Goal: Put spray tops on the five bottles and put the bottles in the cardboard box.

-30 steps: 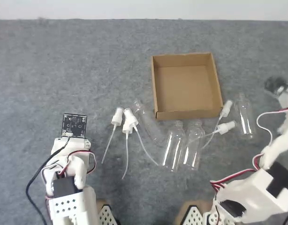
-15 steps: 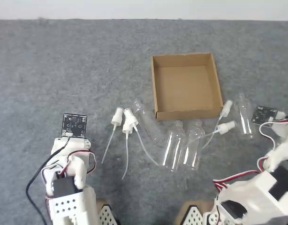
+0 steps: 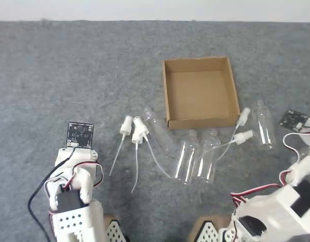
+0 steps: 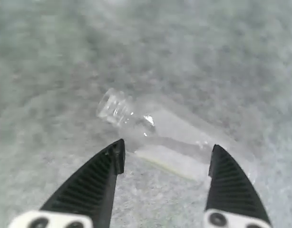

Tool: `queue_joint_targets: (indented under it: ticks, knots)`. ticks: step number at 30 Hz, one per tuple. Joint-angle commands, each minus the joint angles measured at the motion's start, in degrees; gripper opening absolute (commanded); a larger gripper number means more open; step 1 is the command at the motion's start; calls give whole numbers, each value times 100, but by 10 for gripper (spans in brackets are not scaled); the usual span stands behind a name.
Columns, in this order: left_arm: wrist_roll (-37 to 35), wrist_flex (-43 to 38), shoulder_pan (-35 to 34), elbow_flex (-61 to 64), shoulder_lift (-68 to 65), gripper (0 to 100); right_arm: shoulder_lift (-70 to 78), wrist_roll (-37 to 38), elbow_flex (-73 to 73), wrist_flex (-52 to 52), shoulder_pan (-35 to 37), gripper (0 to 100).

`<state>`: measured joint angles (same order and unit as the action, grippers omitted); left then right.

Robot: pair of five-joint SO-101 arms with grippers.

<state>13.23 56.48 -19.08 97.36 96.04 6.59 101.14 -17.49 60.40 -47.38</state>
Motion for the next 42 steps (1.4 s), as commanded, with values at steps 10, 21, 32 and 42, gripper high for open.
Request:
queue_joint_targets:
  ticks: [10,21,32,42]
  knots:
    - [44,44,26,-31,26,12,497,-2286,62,-611,57,209]
    - [44,44,26,-31,26,12,488,-5213,70,-514,813,209]
    - [44,44,26,-31,26,12,488,-7314,1723,1701,1560,210]
    - [44,44,26,-31,26,12,558,-5116,2585,2677,1578,213]
